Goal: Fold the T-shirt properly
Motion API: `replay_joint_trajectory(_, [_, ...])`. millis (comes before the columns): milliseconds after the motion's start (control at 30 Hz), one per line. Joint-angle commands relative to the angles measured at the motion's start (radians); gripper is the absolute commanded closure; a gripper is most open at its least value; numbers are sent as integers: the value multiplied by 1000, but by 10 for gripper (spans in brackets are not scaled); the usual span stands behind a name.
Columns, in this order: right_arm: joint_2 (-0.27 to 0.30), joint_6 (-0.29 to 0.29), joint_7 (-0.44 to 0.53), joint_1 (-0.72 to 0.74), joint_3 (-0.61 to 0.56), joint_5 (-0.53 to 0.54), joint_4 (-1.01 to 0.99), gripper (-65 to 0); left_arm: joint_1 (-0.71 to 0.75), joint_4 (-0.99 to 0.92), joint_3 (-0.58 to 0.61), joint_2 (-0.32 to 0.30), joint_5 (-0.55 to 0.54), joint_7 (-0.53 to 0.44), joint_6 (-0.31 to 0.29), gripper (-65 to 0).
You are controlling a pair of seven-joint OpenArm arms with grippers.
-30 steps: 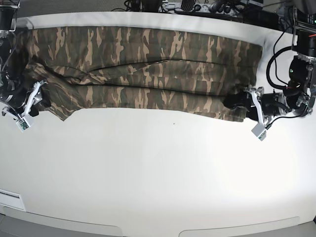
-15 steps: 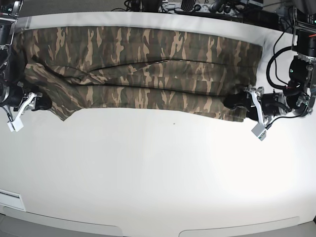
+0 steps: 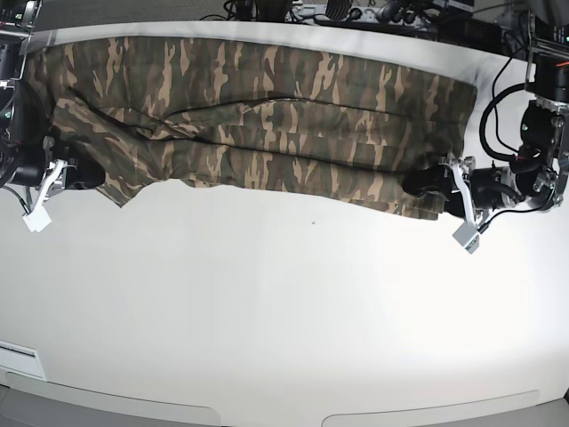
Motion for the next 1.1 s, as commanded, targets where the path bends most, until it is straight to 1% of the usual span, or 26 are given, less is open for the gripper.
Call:
replay_joint_trajectory(0, [24,5,8,16,8,26,11,-118,-6,3,-2,-16,22,26,6,-356])
replay_joint_trajectory(100, [24,5,8,16,8,25,21,-16,-6,3,-2,-16,22,26,6,-356])
replay_joint_trajectory(133, [26,5,8,16,8,26,26,0,-6,3,-2,-16,22,25,6,-356])
replay_joint_trajectory(300, [30,5,11,19,8,25,98,0,-6,3,-2,-16,22,25,6,-356])
replay_joint_trajectory(500, [46,5,3,18,8,24,285,0,-6,3,-2,-16,22,21,6,-356])
replay_joint_trajectory(667, [48,5,-69,7,9,25,435,0,-6,3,-2,-16,22,22,6,-356])
replay_joint_trajectory(767, [48,5,-106,-28,9,30,528,0,-6,3,-2,-16,22,21,6,-356])
replay_joint_trajectory(833, [48,5,-109,-61,9,74,588,0,-6,3,-2,-16,23,22,6,-356])
replay_joint_trajectory(933, [48,5,-109,-120,9,170,681,0,-6,3,-2,-16,23,21,6,-356])
replay_joint_trajectory(1067, [48,5,-109,-197,9,170,779,0,-6,3,-2,-16,22,21,6,-356])
